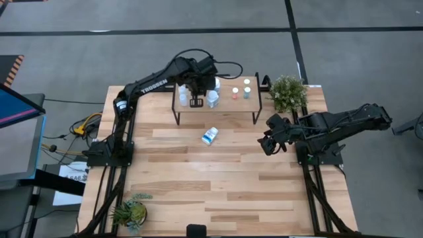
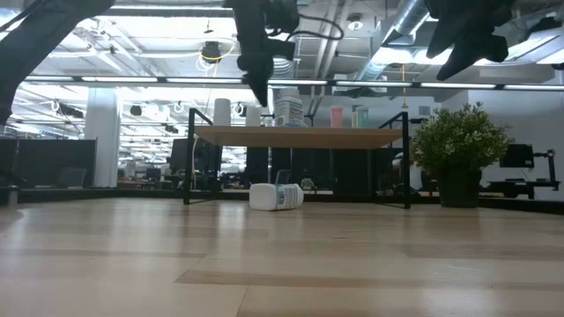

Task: Pick and place medicine bottles onto shelf by color
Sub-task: Adjust the transparent medicine bottle on the shelf

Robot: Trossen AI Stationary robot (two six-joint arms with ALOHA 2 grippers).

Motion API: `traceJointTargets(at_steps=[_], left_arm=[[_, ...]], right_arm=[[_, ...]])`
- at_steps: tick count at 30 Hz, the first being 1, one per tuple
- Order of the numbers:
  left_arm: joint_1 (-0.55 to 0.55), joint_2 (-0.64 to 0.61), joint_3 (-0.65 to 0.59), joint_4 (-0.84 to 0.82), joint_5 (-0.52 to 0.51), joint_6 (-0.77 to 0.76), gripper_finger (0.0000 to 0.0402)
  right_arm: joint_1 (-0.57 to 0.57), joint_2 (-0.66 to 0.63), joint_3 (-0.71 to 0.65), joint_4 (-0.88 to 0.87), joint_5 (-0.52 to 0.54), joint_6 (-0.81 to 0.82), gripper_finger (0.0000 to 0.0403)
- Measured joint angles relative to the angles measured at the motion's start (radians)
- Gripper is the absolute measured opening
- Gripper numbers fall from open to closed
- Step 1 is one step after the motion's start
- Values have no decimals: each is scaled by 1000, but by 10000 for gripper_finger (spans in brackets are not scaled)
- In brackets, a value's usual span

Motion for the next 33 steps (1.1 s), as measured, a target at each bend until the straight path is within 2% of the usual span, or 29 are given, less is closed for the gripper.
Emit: traceJointTargets(at_steps=[14,33], left_arm=[[22,0,-4,57,-30,42,0],[24,0,-5,-32,-58,11,0]], right_arm=[[0,0,0,5,-29,1,265],[0,0,0,3,-29,-4,265]])
